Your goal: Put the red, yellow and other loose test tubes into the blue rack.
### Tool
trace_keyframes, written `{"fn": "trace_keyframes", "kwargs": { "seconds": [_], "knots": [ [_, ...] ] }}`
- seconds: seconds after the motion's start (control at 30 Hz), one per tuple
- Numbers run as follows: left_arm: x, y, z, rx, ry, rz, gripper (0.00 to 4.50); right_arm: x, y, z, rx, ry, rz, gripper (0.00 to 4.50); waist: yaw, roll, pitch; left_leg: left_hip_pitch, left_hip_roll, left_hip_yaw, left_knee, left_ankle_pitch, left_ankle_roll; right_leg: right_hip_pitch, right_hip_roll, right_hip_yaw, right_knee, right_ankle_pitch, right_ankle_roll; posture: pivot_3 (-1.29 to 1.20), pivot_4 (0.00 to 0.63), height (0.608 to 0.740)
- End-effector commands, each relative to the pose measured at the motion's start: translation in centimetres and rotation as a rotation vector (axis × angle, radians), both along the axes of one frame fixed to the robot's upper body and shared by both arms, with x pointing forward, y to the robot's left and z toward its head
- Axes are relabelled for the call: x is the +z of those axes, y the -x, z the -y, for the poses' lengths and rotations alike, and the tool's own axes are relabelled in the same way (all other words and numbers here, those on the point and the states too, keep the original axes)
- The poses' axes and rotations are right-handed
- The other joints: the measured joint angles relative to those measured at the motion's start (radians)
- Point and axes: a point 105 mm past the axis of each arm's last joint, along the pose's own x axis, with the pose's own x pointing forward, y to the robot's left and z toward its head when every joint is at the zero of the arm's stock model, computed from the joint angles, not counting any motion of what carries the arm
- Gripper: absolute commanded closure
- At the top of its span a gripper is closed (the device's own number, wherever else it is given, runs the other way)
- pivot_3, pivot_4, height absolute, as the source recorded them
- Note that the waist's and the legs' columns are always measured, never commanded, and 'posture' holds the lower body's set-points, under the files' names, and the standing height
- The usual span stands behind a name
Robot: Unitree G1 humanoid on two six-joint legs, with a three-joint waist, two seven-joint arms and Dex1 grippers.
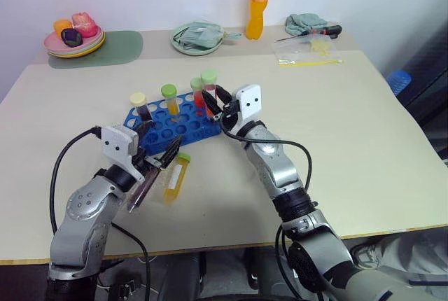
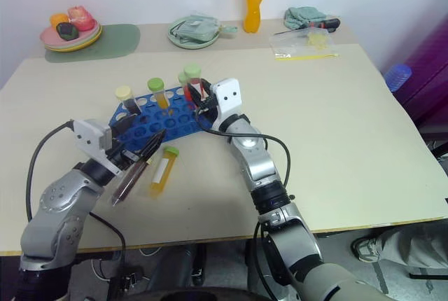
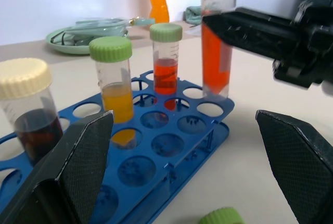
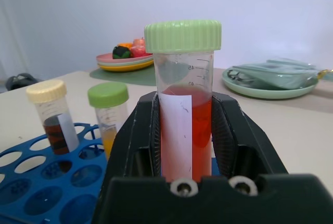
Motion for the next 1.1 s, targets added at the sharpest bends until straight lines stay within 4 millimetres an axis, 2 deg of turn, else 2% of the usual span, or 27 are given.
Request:
{"fn": "trace_keyframes", "kwargs": {
  "seconds": [0.03,0.37,0.97,1.0,1.03,1.1],
  "knots": [
    [1.3,0.4,0.8,-0.027,-0.003,0.03,0.0,1.2,0.4,-0.6,0.022,-0.022,0.055,3.32,0.0,0.0,0.0,0.0,0.0,0.0,0.0,0.0,0.0,0.0,0.0,0.0,0.0,0.0,0.0,0.0,0.15,0.74],
    [0.5,1.1,0.3,-0.039,-0.008,-0.023,0.0,-0.2,0.6,-0.8,0.029,-0.002,0.025,3.32,0.0,0.0,0.0,0.0,0.0,0.0,0.0,0.0,0.0,0.0,0.0,0.0,0.0,0.0,0.0,0.0,0.15,0.74],
    [-2.3,1.9,-0.6,-0.055,-0.051,-0.094,0.0,-0.4,0.2,-0.8,0.027,-0.02,0.016,3.32,0.0,0.001,0.001,0.0,0.001,0.0,0.0,0.0,0.0,0.0,0.0,0.0,0.0,-0.002,-0.003,0.0,0.15,0.74],
    [-2.5,1.8,-0.9,-0.044,-0.059,-0.102,0.0,-0.2,0.3,-0.6,0.027,-0.016,0.023,2.55,0.0,0.001,0.001,0.0,0.001,0.0,0.0,0.0,0.0,0.0,0.0,0.0,0.0,-0.002,-0.003,0.0,0.15,0.74],
    [-2.4,1.9,-1.1,-0.042,-0.06,-0.111,0.0,0.3,0.5,-0.3,0.019,0.002,0.05,2.29,0.0,0.001,0.001,0.0,0.001,0.0,0.0,0.0,0.0,0.0,0.0,0.0,0.0,-0.002,-0.003,0.0,0.15,0.74],
    [-2.0,1.9,-1.3,-0.04,-0.056,-0.117,0.0,1.0,0.6,0.2,0.004,0.026,0.08,1.25,0.001,0.001,0.001,0.0,0.001,0.0,0.0,0.0,0.0,0.0,0.0,0.0,0.0,-0.002,-0.003,0.0,0.15,0.74]
  ]
}}
